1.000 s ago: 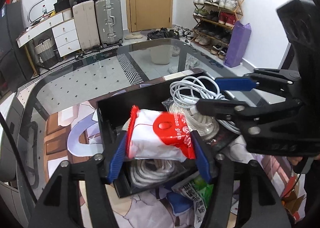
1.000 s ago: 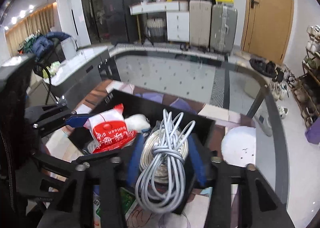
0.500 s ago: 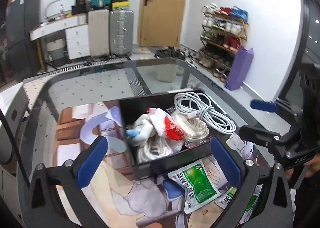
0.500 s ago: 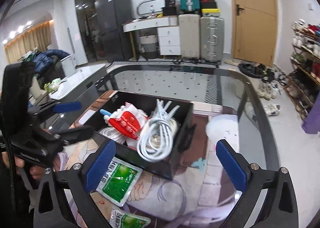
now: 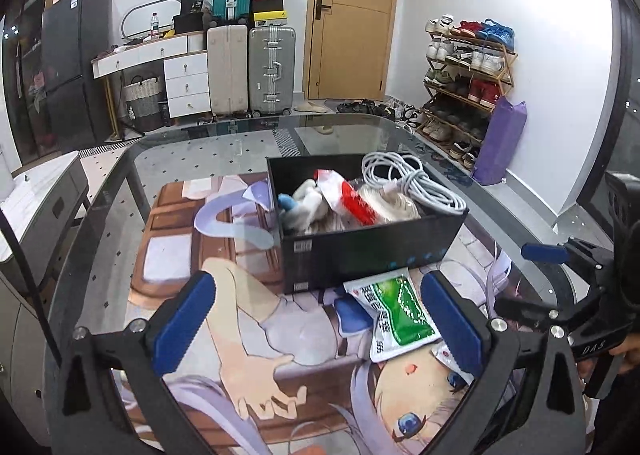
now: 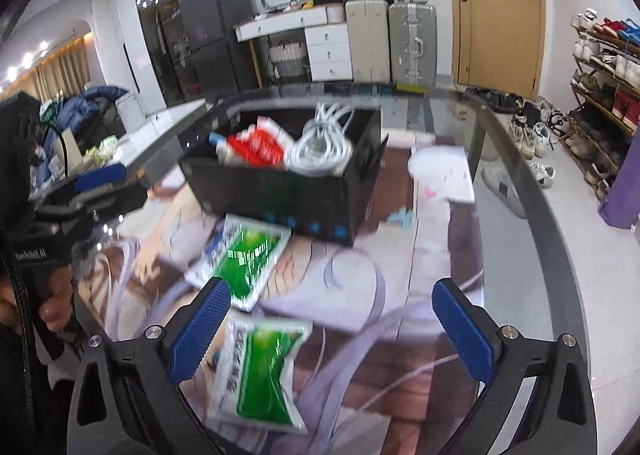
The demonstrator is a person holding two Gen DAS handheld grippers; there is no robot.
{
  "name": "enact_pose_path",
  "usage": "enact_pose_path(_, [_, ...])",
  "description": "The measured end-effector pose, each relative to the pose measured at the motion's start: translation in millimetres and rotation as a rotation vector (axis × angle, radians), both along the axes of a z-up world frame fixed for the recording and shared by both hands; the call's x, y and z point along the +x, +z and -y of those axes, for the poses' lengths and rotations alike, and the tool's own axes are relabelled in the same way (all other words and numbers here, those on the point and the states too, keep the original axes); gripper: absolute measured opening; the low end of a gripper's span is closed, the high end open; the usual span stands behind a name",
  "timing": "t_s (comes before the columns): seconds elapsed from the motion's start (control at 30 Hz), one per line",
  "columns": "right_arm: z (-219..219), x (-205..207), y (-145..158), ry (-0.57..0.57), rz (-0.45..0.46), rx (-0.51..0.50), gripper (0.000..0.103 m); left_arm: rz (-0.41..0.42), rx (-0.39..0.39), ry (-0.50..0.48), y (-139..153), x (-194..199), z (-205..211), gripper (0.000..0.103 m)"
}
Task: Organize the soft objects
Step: 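Grasp a green medicine packet with the right tool from the mat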
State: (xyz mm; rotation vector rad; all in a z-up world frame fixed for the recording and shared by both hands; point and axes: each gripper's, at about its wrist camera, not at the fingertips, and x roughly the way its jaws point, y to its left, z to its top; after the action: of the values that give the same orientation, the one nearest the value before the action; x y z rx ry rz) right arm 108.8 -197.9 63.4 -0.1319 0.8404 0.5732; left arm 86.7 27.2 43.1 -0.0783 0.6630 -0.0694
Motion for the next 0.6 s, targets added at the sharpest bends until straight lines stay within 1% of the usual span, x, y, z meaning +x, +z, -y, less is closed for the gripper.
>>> enact_pose_path(0.1, [-2,-1,-9,0.022,-0.02,-0.023,0.102,-0.005,-0.015,-0.011,-8,1,4,0.103])
enact_pose_path(0.2, [-5,0,-19,0.028,-0.044,-0.06,0.102,-0.021,-0.009,-0.013,-18,6,8,0.103])
enact_pose_path(0.33, [-7,-3,-23,0.058,-0.07,-0.056,0.102,-0.047,-0.007,-0.016,-32,12,13,0.103])
enact_pose_path(0.6, [-25,-14,-35,0.152,-0.127,-0.073,0.102,-0.07,-0.003,-0.036,-45,11,17,0.103])
